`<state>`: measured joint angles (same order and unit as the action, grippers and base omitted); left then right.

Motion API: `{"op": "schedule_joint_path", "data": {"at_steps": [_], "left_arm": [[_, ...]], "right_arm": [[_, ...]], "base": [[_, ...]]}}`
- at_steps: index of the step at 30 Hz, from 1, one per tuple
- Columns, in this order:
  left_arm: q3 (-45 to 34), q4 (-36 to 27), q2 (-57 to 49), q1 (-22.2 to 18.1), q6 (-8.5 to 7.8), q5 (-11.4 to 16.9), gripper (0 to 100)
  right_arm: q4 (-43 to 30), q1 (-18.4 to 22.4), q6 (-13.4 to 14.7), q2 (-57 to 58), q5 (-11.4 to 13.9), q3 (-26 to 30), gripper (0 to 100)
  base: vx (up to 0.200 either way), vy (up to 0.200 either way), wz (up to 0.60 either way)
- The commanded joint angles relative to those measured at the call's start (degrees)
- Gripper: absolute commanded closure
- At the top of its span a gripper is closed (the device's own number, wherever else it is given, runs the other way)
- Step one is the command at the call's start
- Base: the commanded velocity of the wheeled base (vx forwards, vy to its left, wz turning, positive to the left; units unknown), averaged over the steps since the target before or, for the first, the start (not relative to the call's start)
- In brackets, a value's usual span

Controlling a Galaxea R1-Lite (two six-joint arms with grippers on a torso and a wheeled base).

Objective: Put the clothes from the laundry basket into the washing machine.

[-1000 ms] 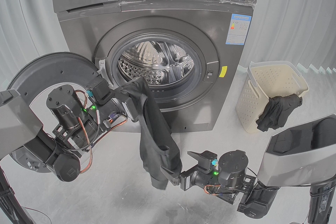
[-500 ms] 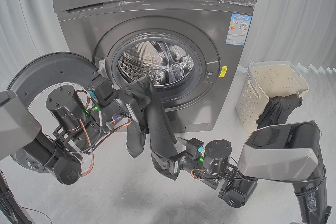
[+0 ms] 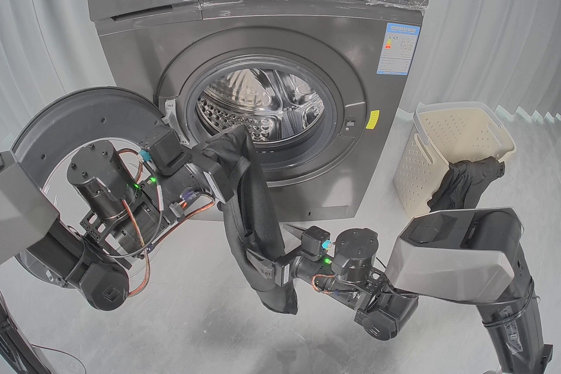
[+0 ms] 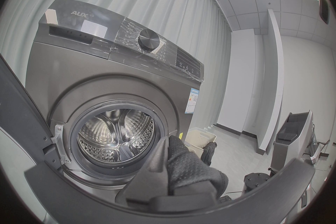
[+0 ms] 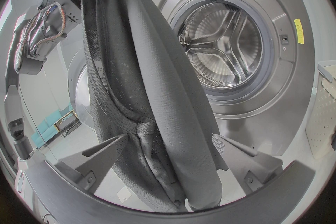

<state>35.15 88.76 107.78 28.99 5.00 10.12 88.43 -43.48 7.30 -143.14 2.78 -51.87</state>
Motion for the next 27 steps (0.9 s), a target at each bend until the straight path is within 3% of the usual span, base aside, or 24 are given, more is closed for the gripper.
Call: {"op": "schedule_joint_path", "data": {"at_steps": [1, 8, 13, 27], "left_arm": [[-0.3, 0.0, -0.6, 0.1, 0.01, 0.0, 100], [-0.7, 0.0, -0.6, 0.9, -0.08, 0.0, 100], [-0.5, 0.0, -0.6, 1.2, 0.01, 0.0, 100], [-0.8, 0.0, -0.6, 1.8, 0.01, 0.0, 100]], "right_arm": [[0.0, -0.3, -0.1, -2.2, 0.0, -2.4, 0], [-0.2, -0.3, -0.7, -5.0, -0.5, -6.1, 0], [-0.8, 0.6, -0.7, -7.6, -3.6, -11.2, 0], [-2.4, 1.7, -0.9, -10.0, -3.8, -18.0, 0]], "base": [[0.0, 0.0, 0.0], [0.0, 0.0, 0.0], [0.0, 0.0, 0.0], [0.0, 0.0, 0.0]]}}
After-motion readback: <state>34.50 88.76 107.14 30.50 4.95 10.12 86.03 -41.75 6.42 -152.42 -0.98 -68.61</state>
